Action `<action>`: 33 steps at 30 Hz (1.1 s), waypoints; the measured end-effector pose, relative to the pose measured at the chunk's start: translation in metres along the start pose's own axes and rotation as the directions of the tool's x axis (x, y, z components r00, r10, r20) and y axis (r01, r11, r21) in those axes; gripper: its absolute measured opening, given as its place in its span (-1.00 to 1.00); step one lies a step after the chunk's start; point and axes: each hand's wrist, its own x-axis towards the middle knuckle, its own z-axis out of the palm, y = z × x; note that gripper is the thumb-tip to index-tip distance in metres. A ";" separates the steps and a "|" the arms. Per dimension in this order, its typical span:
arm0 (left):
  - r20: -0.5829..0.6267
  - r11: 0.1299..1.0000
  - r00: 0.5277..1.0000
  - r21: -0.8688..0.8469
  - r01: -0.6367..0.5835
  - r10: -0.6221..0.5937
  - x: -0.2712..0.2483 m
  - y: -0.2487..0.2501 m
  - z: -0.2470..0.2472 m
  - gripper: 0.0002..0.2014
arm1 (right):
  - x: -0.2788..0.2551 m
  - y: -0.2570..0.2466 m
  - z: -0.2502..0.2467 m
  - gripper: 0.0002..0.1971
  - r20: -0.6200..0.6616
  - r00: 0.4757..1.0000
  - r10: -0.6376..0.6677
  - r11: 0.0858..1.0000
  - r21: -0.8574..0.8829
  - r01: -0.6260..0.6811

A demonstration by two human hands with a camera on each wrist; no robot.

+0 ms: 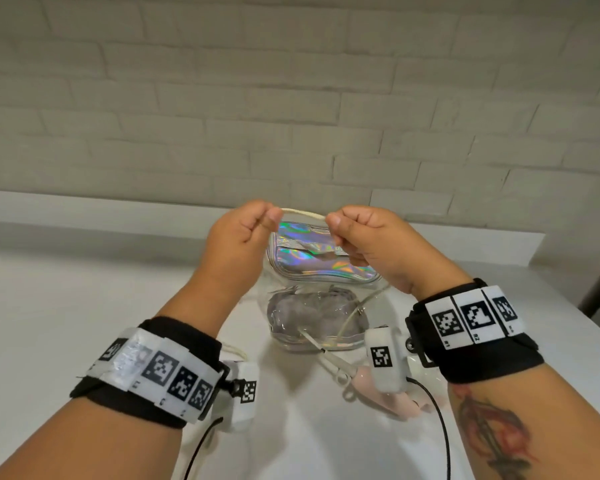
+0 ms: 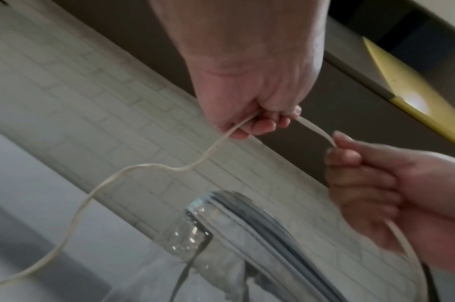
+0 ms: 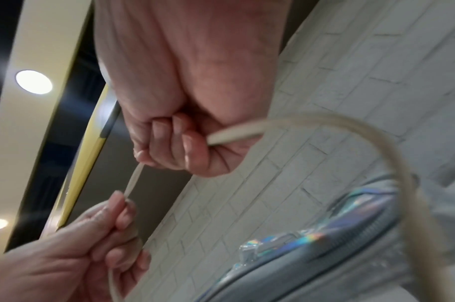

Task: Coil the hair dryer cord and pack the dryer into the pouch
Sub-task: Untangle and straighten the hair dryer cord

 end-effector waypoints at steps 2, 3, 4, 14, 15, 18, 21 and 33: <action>-0.081 0.998 0.995 0.017 0.062 -0.060 0.003 -0.008 -0.010 -0.74 | -0.003 0.006 -0.003 -0.66 -0.003 1.000 0.014 1.000 -0.013 -0.014; -0.131 0.995 0.987 0.008 0.099 -0.097 0.004 -0.014 -0.015 -0.73 | -0.004 0.009 -0.005 -0.67 -0.001 1.000 0.018 1.000 -0.021 -0.018; -0.184 0.990 0.973 -0.019 0.137 -0.138 0.004 -0.020 -0.021 -0.72 | -0.006 0.012 -0.007 -0.68 -0.002 1.000 0.022 1.000 -0.021 -0.022; -0.172 0.901 0.887 -0.005 0.434 -0.428 -0.024 -0.061 -0.029 -0.69 | -0.007 0.020 -0.016 -0.63 -0.110 0.993 0.029 1.000 -0.003 -0.030; -0.134 0.887 0.880 0.014 0.461 -0.455 -0.026 -0.063 -0.029 -0.70 | -0.007 0.021 -0.017 -0.64 -0.111 0.993 0.033 0.999 0.002 -0.033; -0.019 0.913 0.946 0.257 0.317 -0.323 -0.026 -0.056 -0.019 -0.75 | -0.006 0.020 -0.014 -0.63 -0.085 0.995 0.042 0.994 -0.099 -0.050; 0.107 0.929 0.993 0.369 0.002 -0.045 -0.024 -0.027 0.004 -0.61 | -0.002 0.013 -0.005 -0.62 -0.022 0.999 0.035 0.952 -0.303 -0.040; -0.096 0.997 0.993 0.043 0.072 -0.067 0.000 -0.007 0.002 -0.66 | 0.003 0.009 0.005 -0.67 -0.023 1.000 0.007 0.995 -0.099 -0.009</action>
